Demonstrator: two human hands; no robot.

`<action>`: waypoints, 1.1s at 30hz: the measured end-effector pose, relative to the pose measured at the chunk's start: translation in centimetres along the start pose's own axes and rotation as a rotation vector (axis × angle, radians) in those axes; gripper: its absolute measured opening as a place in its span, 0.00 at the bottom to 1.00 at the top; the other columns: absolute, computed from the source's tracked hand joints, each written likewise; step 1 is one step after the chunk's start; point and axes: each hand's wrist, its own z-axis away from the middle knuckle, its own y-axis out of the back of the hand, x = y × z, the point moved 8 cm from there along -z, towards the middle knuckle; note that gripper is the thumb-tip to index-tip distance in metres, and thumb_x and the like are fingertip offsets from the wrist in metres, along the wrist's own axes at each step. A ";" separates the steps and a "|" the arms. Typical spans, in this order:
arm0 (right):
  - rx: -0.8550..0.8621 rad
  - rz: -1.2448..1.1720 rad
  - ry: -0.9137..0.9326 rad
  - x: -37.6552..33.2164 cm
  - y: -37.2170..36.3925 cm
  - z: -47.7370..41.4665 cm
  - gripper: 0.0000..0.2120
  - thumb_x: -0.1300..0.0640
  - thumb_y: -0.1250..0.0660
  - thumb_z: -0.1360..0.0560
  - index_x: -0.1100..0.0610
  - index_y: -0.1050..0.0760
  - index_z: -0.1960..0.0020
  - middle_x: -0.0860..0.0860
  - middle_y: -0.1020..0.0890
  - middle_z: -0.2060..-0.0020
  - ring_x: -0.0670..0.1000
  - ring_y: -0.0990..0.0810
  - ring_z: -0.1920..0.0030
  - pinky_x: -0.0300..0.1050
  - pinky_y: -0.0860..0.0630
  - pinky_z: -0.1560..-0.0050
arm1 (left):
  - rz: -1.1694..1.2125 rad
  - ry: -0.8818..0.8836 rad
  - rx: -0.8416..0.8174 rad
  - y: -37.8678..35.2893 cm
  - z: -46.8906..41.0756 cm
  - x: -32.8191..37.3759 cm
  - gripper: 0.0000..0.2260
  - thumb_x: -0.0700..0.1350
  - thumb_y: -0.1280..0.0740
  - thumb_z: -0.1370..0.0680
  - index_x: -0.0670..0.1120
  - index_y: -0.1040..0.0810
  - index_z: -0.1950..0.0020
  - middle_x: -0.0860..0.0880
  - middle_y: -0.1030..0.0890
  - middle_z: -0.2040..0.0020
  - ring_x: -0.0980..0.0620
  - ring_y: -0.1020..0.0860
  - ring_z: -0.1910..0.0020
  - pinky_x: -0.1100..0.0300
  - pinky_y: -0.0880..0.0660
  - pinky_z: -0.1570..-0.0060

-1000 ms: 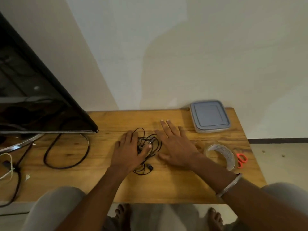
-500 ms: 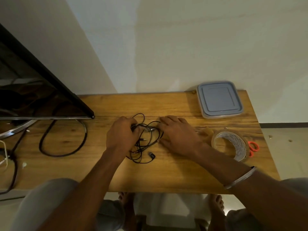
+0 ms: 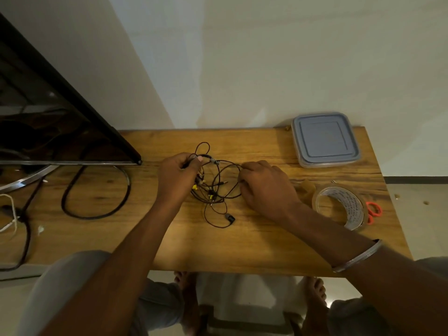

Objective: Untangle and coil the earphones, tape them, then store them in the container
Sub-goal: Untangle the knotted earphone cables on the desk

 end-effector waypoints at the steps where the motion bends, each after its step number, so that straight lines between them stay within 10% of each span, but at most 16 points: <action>1: -0.004 -0.005 0.001 -0.1 0.0 0.0 0.12 0.52 0.40 0.20 0.53 0.21 0.42 0.50 0.20 0.39 0.54 0.24 0.41 0.50 0.25 0.46 | 0.010 -0.006 0.001 0.0 0.0 0.1 0.08 0.44 0.32 0.21 0.41 0.16 0.53 0.36 0.17 0.60 0.52 0.20 0.68 0.58 0.23 0.65; 9: -0.060 0.006 0.003 -0.1 -0.4 0.3 0.13 0.52 0.40 0.20 0.53 0.23 0.39 0.51 0.23 0.35 0.55 0.27 0.36 0.52 0.25 0.41 | 0.286 0.126 -0.027 -0.1 -0.3 -0.4 0.08 0.46 0.33 0.19 0.47 0.16 0.55 0.39 0.16 0.55 0.40 0.18 0.54 0.42 0.19 0.53; 17: -0.099 0.005 -0.003 0.1 -0.3 0.4 0.11 0.56 0.38 0.20 0.52 0.23 0.39 0.52 0.25 0.33 0.56 0.28 0.33 0.54 0.27 0.39 | 0.674 0.270 -0.094 -0.4 -0.1 0.4 0.12 0.46 0.43 0.15 0.44 0.22 0.48 0.42 0.17 0.51 0.44 0.15 0.58 0.51 0.17 0.59; 30: 0.127 -0.121 0.050 -0.7 1.3 0.2 0.13 0.56 0.38 0.22 0.52 0.24 0.38 0.51 0.20 0.42 0.53 0.23 0.44 0.50 0.24 0.49 | -0.102 0.093 -0.112 -0.8 -0.4 -0.7 0.10 0.48 0.39 0.17 0.45 0.21 0.43 0.50 0.19 0.53 0.51 0.20 0.57 0.56 0.24 0.55; 33: -0.020 -0.138 0.226 -2.3 -0.2 0.5 0.20 0.57 0.39 0.22 0.50 0.28 0.30 0.50 0.25 0.33 0.53 0.28 0.36 0.50 0.25 0.42 | -0.447 -0.026 -0.045 -0.3 -0.3 -0.4 0.17 0.48 0.35 0.20 0.44 0.29 0.33 0.46 0.28 0.35 0.49 0.25 0.41 0.60 0.31 0.48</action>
